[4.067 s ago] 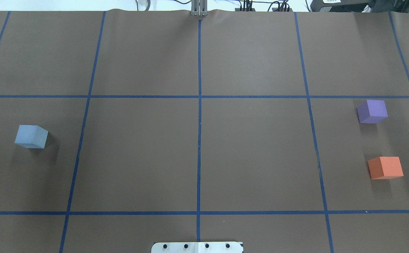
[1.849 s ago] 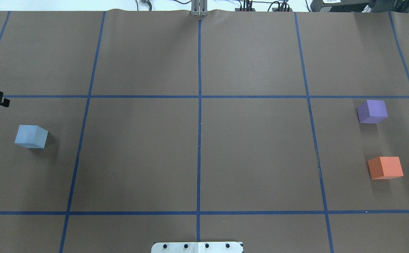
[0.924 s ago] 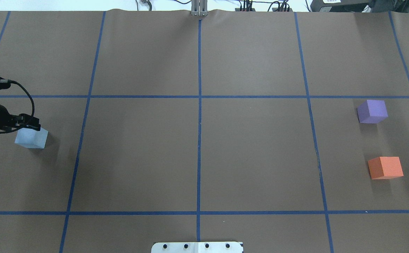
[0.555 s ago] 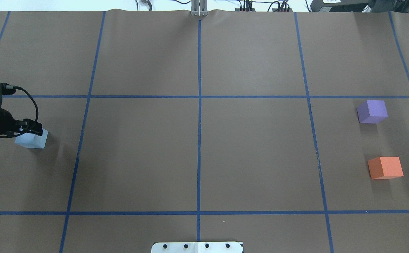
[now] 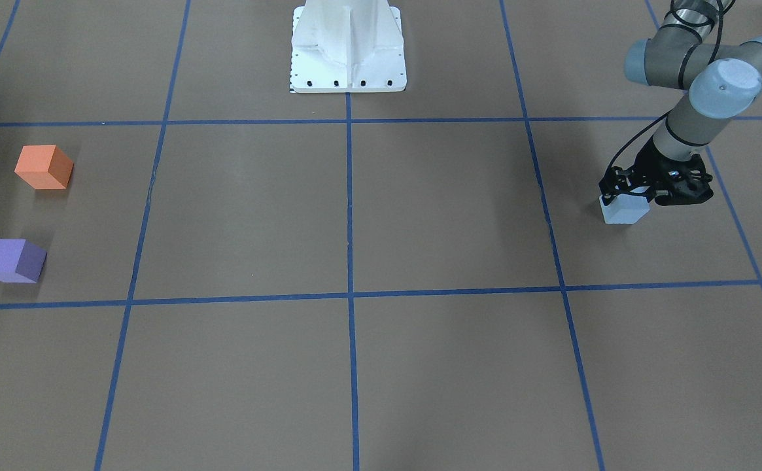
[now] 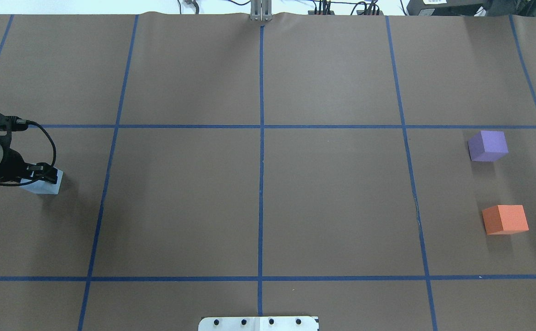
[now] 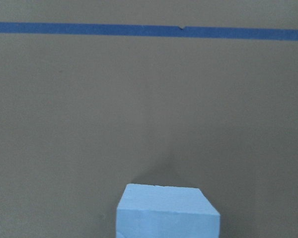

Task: Place blue block between orange and purple blocks
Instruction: 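Lift the light blue cube with the left gripper and carry it toward the table center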

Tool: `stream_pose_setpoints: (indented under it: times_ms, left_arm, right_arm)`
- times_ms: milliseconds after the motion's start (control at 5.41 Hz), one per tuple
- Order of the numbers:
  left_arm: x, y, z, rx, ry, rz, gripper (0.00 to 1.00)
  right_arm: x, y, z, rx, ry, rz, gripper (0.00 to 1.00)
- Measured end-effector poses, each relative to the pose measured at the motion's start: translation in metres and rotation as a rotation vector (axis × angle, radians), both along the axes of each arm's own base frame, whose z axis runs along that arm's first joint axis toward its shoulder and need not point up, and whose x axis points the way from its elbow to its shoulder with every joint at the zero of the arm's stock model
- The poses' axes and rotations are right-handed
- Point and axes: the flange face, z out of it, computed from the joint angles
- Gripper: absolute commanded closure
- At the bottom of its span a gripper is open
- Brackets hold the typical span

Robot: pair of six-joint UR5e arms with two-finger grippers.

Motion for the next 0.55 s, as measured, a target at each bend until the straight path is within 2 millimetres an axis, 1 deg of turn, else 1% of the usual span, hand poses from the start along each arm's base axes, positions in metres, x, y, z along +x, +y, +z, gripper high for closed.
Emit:
stream_pose_setpoints:
  times_ms: [185, 370, 555]
  left_arm:
    - [0.000, -0.001, -0.005, 0.014, 0.002, 0.000, 1.00]
    - [-0.001, -0.001, -0.020, 0.037, 0.019, 0.002, 1.00]
    - [-0.004, 0.001, -0.045, 0.066, 0.044, 0.000, 1.00]
  right_arm:
    - [0.000, 0.000, -0.001, 0.001, -0.001, 0.001, 0.00]
    - [0.000, 0.000, -0.002, 0.004, -0.001, 0.001, 0.00]
    - [0.001, 0.000, -0.003, 0.006, 0.000, 0.002, 0.00]
